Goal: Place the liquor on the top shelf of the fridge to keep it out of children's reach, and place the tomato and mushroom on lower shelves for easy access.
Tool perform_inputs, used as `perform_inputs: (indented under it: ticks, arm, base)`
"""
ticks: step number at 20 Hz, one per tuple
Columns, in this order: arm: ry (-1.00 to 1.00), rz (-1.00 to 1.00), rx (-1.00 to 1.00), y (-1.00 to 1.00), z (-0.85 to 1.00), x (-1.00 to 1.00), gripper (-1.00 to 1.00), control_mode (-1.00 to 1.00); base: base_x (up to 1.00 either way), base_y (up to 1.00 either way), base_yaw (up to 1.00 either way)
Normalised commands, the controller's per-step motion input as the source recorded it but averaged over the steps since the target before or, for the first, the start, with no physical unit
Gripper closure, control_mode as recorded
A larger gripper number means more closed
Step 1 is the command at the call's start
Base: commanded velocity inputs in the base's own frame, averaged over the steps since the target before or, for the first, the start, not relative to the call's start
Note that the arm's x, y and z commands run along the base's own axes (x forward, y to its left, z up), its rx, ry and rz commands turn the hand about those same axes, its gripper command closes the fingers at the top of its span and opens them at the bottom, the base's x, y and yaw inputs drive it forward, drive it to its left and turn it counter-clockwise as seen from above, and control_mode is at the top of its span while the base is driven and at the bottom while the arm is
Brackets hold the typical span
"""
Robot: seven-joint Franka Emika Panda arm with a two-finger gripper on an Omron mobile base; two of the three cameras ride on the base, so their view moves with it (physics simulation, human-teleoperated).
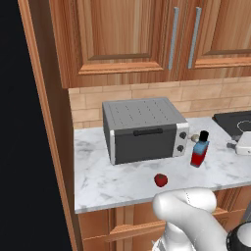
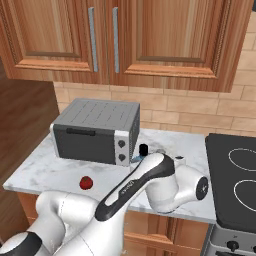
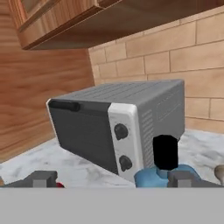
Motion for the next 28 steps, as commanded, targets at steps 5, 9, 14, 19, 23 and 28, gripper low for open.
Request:
perform_inputs:
  ticks: [5,9,14,19,23,28]
  arm:
    - [-0.18,0.19,0.03,0.0,-0.07,0.05,-1.0,-1.0]
    - [-0.1,0.14,0.0,0.04,-0.13,0.13,-1.0,-1.0]
    - [-0.07,0.0,0.03,0.05,-0.07,0.19,-1.0,-1.0]
    - [-0.04,0.0,0.0,0.15,-0.12,0.18,-1.0,-1.0]
    - [-0.02,0.0,0.0,0.27,-0.18,0.16,-1.0,-1.0]
    - [0.0,-0.01,0.0,0.29,-0.17,0.18,-1.0,-1.0]
  base:
    - [0.0,0.0,0.0]
    - [0.0,0.0,0.0]
    - [0.0,0.0,0.0]
    - [0.0,0.0,0.0]
    - [0.0,0.0,0.0]
    - [0.0,0.0,0.0]
